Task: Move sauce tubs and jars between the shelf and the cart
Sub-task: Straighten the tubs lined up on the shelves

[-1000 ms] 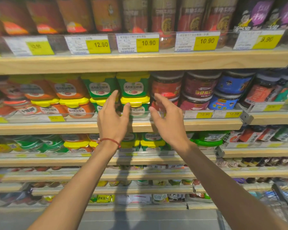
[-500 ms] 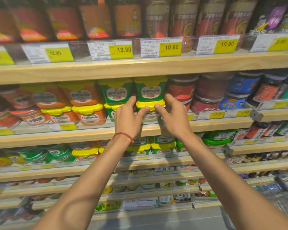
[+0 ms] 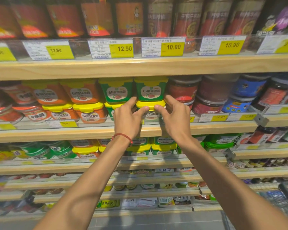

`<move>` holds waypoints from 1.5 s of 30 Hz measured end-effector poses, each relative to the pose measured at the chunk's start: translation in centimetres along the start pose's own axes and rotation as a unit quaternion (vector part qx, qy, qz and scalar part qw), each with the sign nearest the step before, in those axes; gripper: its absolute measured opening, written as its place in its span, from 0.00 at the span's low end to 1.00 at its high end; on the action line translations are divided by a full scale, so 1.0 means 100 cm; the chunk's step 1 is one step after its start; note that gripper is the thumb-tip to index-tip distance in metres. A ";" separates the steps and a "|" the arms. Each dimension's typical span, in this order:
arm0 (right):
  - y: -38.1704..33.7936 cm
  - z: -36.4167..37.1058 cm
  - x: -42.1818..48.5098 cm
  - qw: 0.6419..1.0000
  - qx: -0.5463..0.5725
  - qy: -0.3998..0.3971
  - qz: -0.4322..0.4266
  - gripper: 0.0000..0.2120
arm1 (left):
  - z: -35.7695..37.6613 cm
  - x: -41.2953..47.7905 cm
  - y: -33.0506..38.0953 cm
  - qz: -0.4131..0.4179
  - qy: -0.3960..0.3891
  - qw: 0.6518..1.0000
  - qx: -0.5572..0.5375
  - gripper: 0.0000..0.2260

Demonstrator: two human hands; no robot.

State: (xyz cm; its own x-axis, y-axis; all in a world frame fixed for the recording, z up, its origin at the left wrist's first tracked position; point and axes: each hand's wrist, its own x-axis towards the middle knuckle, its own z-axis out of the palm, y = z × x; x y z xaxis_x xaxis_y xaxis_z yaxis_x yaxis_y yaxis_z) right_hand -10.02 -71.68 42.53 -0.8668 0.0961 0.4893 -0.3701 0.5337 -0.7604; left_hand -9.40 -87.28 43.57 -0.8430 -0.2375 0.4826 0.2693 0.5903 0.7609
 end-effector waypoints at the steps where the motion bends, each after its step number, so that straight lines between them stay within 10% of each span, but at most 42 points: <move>1: 0.000 0.001 -0.001 1.000 -0.012 0.005 -0.005 0.10 | 0.001 0.000 -0.001 0.006 0.004 1.000 0.006 0.22; 45: 0.002 0.007 -0.006 0.998 0.039 -0.012 0.047 0.17 | 0.014 -0.015 0.008 -0.019 0.044 0.999 0.000 0.16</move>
State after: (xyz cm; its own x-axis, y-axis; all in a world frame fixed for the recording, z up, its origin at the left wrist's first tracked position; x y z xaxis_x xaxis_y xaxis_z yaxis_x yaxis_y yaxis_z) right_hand -9.77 -72.24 41.80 -0.9061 0.1227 0.4049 -0.3108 0.4563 -0.8338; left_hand -8.54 -85.38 42.84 -0.8085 -0.3271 0.4892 0.2371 0.5797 0.7796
